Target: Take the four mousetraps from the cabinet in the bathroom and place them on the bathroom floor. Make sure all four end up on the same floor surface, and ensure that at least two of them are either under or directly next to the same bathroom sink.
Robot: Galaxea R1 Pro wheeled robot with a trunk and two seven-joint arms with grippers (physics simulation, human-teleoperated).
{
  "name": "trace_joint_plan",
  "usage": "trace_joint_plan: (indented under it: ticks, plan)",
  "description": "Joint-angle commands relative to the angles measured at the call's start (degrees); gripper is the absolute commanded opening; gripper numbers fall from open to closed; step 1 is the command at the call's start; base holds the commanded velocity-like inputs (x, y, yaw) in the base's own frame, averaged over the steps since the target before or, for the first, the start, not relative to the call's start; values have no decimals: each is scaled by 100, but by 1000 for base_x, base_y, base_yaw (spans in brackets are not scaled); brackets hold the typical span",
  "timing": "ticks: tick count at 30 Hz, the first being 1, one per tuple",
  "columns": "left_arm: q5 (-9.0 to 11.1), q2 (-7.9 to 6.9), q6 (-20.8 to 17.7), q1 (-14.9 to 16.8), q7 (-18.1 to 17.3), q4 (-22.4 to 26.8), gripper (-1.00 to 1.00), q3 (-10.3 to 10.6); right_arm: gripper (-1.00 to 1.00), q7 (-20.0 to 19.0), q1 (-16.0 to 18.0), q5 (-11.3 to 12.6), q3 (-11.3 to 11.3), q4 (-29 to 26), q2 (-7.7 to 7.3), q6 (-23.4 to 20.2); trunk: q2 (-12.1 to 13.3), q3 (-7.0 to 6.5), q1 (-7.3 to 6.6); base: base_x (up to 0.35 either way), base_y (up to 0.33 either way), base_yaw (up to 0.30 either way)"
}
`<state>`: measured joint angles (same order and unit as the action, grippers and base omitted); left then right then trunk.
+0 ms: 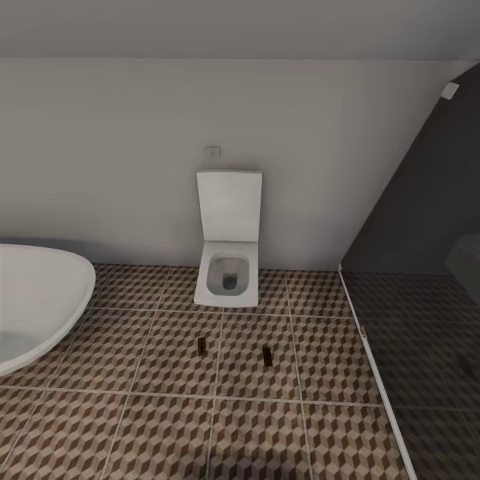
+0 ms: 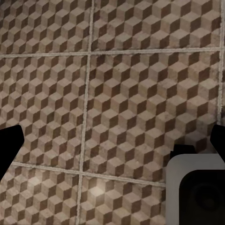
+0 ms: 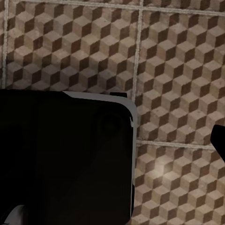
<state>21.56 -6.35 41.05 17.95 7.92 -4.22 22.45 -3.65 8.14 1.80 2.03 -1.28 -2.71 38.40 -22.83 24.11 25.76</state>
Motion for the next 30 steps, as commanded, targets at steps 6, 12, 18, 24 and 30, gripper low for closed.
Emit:
trace_joint_plan:
  ticks: [6, 12, 18, 24, 30]
  plan:
    - [15, 3, 25, 7, 25, -18, 100, 49, 100, -22, 3, 22, 16, 4, -2, 19, -9, 8, 3, 0, 0, 0]
    - [15, 2, 25, 7, 25, -18, 100, 49, 100, -22, 3, 22, 16, 5, -2, 19, -9, 8, 3, 0, 0, 0]
    - [15, 2, 25, 7, 25, -18, 100, 49, 100, -22, 3, 22, 15, 5, -2, 19, -9, 8, 3, 0, 0, 0]
    - [15, 2, 25, 7, 25, -18, 100, 49, 100, -22, 3, 22, 15, 3, -2, 19, -9, 8, 3, 0, 0, 0]
    - [15, 3, 25, 7, 25, -18, 100, 49, 100, -22, 3, 22, 15, 5, -2, 19, -9, 8, 3, 0, 0, 0]
